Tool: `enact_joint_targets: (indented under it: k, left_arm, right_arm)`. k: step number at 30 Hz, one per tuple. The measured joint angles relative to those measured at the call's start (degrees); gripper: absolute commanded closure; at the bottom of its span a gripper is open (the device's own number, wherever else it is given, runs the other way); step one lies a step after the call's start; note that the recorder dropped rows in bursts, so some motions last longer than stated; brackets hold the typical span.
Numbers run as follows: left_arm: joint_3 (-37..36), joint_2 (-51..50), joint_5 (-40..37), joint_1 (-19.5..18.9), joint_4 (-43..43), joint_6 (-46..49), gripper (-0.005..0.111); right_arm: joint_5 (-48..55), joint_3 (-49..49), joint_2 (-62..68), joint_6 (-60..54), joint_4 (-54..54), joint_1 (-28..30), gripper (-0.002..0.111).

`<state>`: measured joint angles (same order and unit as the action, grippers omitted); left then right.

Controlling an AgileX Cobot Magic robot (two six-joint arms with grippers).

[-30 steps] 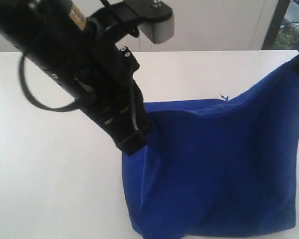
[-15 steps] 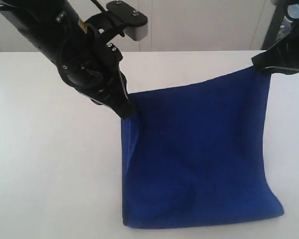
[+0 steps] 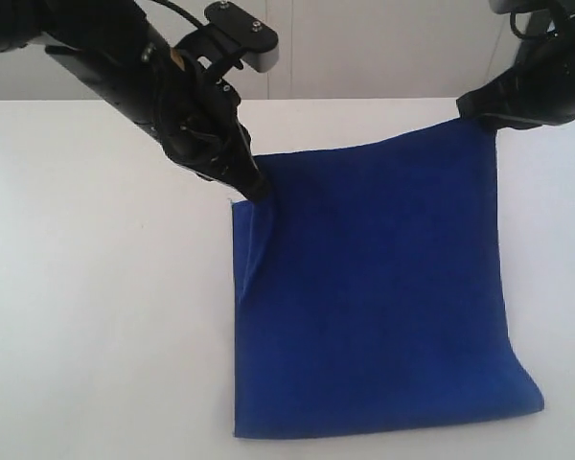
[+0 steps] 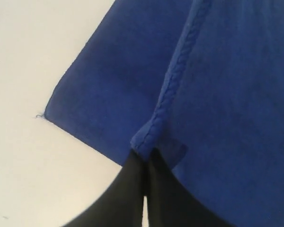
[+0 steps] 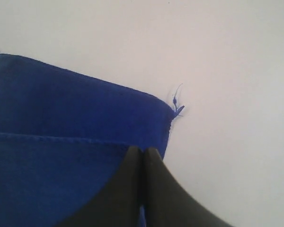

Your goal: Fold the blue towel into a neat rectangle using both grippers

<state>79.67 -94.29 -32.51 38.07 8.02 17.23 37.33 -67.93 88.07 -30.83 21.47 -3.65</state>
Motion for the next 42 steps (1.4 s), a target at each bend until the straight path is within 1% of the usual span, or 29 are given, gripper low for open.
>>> enact_joint_targets:
  k: [9,17,21,23,25,30,36,38,39,41,42]
  left_arm:
    - [0.00,-3.50,7.42,-0.14,-0.20,0.37,0.107]
    - [0.00,-9.44,14.22,-3.42,-0.73,0.37,0.107]
    - [0.00,-10.45,16.92,-3.46,-0.89,0.37,0.107]
    - [0.00,-10.91,19.55,-4.23,-0.91,0.37,0.107]
    - [0.00,-11.98,20.96,-5.20,-0.69,0.37,0.107]
    - [0.00,-17.40,25.38,-5.85,-0.20,0.47,0.107]
    - [0.00,-18.63,26.86,-5.85,-0.20,0.47,0.107]
    - [0.00,-18.75,26.98,-5.85,-0.20,0.47,0.103]
    - [0.00,-18.75,26.98,-5.85,-0.20,0.47,0.099]
    - [0.00,-18.75,26.98,-5.85,-0.20,0.58,0.088]
    - [0.00,-18.75,26.98,-5.85,-0.20,0.58,0.083]
  right_arm:
    - [-6.26,-1.78,8.38,0.00,0.89,0.00,0.108]
    - [-12.91,-2.05,14.87,-0.26,3.04,0.00,0.108]
    - [-13.40,-4.07,16.32,-0.36,3.15,-0.36,0.108]
    - [-13.75,-7.19,17.34,-0.36,3.52,-0.45,0.108]
    - [-13.84,-8.05,18.86,-0.36,3.76,-0.59,0.108]
    - [-15.39,-8.44,25.41,-0.36,4.30,-1.03,0.108]
    - [-16.65,-8.44,27.40,-1.63,4.30,-1.51,0.108]
    - [-16.94,-8.44,27.40,-1.64,4.30,-1.63,0.108]
    - [-17.12,-8.44,27.40,-1.64,4.30,-1.63,0.108]
    - [-17.55,-8.44,27.40,-1.64,4.30,-1.63,0.103]
    - [-17.67,-8.44,27.40,-1.64,4.30,-1.63,0.099]
